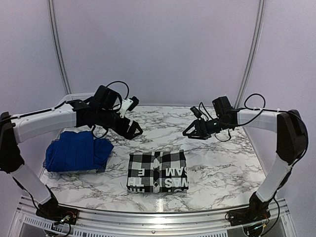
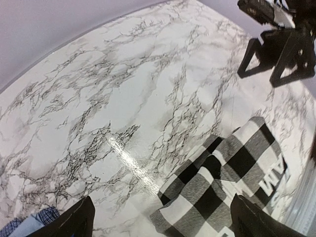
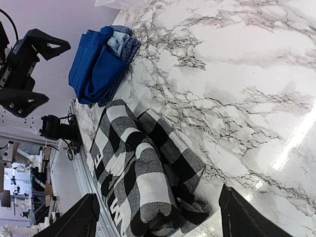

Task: Fold and stack the mixed laundry pile
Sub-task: Fold the 2/3-rectangle-folded shirt at the center of the board, then smooth out the square-folded shirt at the center of the board.

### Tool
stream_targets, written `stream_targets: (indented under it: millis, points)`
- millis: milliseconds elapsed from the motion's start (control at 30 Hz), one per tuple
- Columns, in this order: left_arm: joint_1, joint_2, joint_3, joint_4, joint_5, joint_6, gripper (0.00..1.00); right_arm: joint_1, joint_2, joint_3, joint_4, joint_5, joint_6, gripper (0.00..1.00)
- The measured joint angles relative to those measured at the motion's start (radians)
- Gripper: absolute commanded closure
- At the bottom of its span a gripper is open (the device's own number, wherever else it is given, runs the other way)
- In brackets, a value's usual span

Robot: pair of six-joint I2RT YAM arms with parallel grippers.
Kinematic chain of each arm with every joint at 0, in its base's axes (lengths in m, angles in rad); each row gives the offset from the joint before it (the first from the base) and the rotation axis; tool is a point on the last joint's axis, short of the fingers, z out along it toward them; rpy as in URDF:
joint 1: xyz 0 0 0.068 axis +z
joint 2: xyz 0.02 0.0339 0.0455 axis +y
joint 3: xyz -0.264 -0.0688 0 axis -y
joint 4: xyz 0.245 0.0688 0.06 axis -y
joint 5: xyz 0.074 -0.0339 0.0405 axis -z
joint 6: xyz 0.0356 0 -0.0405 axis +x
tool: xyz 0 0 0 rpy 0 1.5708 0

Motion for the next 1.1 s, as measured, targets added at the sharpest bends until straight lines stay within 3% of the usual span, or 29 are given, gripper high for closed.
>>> stream_targets:
  millis: [133, 333, 433, 533, 667, 733, 1100]
  points:
    - [0.038, -0.096, -0.071, 0.057, 0.048, -0.144, 0.01, 0.008, -0.024, 0.000, -0.026, 0.015, -0.044, 0.20]
    - [0.071, -0.071, -0.150, 0.099, 0.130, -0.259, 0.01, 0.097, -0.001, 0.002, -0.106, 0.101, -0.113, 0.22]
    - [0.071, -0.050, -0.187, 0.108, 0.147, -0.296, 0.01, 0.150, 0.021, 0.005, -0.138, 0.138, -0.140, 0.28]
    - [0.071, -0.037, -0.212, 0.111, 0.154, -0.323, 0.05, 0.174, 0.049, 0.005, -0.160, 0.169, -0.154, 0.51]
    - [0.075, -0.026, -0.220, 0.121, 0.157, -0.347, 0.19, 0.174, 0.077, 0.006, -0.181, 0.207, -0.167, 0.90]
    - [0.077, -0.019, -0.224, 0.129, 0.168, -0.356, 0.23, 0.170, 0.079, 0.006, -0.187, 0.217, -0.168, 1.00]
    - [0.079, 0.064, -0.303, 0.250, 0.273, -0.436, 0.21, 0.127, 0.157, -0.079, -0.106, 0.216, -0.122, 1.00]
